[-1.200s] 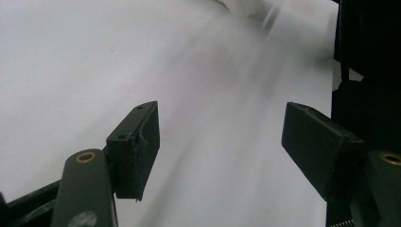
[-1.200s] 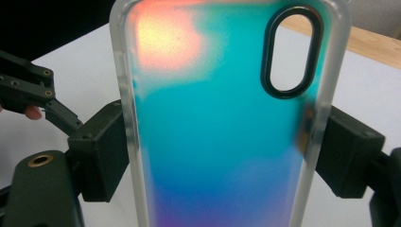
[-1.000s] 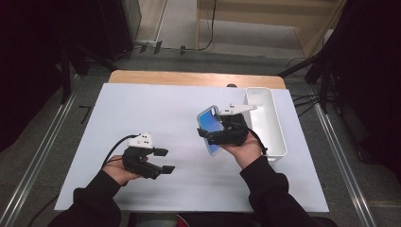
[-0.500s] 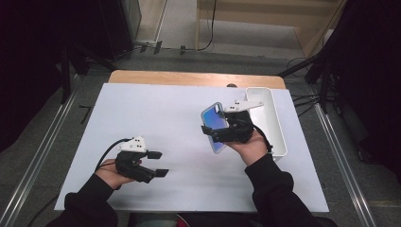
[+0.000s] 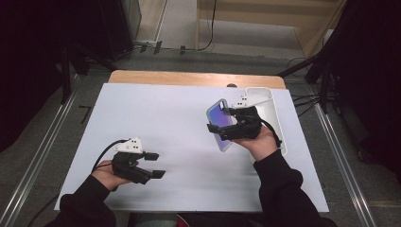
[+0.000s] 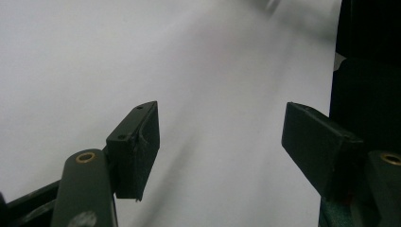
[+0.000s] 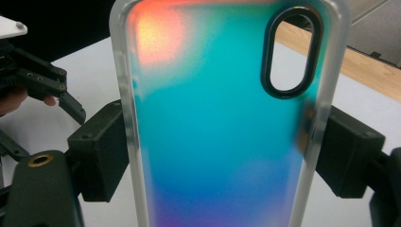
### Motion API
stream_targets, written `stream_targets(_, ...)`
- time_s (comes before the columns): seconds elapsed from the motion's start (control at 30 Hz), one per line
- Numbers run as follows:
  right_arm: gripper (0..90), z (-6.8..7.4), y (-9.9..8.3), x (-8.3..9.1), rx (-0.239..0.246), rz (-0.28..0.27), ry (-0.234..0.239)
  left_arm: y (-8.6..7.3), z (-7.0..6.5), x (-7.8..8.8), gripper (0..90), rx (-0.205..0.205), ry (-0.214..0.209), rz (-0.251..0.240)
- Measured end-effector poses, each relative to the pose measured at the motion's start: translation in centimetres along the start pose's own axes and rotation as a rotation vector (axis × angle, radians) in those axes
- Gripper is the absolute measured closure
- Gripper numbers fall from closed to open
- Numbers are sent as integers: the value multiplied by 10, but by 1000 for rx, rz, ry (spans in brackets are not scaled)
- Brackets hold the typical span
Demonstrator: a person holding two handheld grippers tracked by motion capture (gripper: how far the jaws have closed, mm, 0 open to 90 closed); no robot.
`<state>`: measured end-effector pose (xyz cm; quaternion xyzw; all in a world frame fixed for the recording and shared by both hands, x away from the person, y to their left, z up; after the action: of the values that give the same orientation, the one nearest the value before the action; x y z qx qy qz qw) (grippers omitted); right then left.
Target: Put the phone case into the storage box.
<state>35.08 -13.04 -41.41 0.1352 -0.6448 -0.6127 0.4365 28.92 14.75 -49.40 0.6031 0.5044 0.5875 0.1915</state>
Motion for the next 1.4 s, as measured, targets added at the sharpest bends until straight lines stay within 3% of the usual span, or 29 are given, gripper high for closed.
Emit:
stream_targets(0.5,149,-13,5,21,25,18,44,0,1,1,280,2,2,0)
stream_targets(0.77,149,-20,3,31,35,53,65,0,1,1,280,4,1,3)
stream_targets(1.03,149,-33,0,41,39,58,50,0,2,1,280,9,2,-2)
stream_targets(1.4,148,-58,-4,58,-5,43,-10,0,1,1,280,5,2,6)
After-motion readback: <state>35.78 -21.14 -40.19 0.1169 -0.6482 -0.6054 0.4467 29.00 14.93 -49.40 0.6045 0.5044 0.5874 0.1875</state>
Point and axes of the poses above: each handheld gripper's, and its own axes: x roughly backward along the jaws, y roughly out of its top, z roughly to its left, the point moved 6 cm from there along -x, roughly forward along the jaws, and after that the axes turned 9 degrees about -z, right-handed, at the moved point
